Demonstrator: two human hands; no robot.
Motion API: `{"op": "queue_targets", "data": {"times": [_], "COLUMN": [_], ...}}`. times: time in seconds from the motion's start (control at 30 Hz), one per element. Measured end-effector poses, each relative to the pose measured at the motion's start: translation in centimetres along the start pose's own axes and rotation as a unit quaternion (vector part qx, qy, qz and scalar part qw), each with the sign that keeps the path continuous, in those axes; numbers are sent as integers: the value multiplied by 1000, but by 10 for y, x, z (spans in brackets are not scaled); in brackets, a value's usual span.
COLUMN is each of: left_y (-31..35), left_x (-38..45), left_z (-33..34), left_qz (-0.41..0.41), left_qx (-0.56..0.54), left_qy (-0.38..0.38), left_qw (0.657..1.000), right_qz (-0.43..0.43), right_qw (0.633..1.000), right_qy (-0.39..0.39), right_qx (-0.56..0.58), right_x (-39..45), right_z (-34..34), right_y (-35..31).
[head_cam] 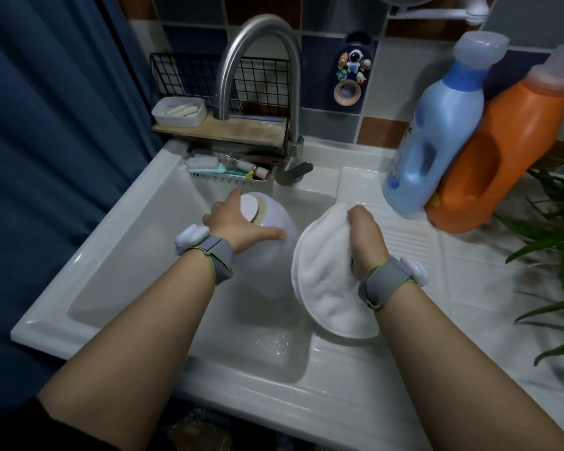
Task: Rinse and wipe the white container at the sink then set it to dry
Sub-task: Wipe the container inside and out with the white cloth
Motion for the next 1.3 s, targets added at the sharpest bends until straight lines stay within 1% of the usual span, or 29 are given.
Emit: {"op": "queue_targets", "data": {"times": [0.07, 0.2, 0.37, 0.67, 0.83, 0.93, 1.03, 1.3], "left_y": [-3, -7, -9, -6, -6, -5, -3, 0], "left_x": [2, 5, 7, 8, 8, 6, 4, -1], "left_z": [-3, -7, -11, -17, -21, -21, -19, -18], "left_qz": [-7, -13, -17, -12, -6, 1, 9, 18], "left_qx": [-11, -33, -24, 58, 65, 71, 81, 96], "left_qy": [-4, -10, -2, 31, 37, 41, 46, 54], "left_qw": [1000, 999, 1000, 998, 997, 997, 996, 994], "right_qz": [40, 21, 22, -60, -116, -153, -169, -196], "right_qw": [998, 997, 991, 997, 990, 980, 973, 967], "right_qy": [-17, -66, -111, -43, -15, -18, -22, -30], "right_qx": [49, 43, 78, -16, -78, -124, -154, -158], "right_x": [-3, -5, -4, 0, -2, -3, -3, -5], "right_z": [1, 5, 11, 14, 15, 21, 29, 49], "right_y": [-1, -5, -9, -19, -26, -28, -27, -30]}}
Point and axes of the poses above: each hand's wrist, its own x-axis towards the middle knuckle, its own z-axis out of the palm, y = z × x, the point moved 3 cm from there along x, towards the middle knuckle, and after that the axes turned 4 degrees about -y, right-handed, at the moved point
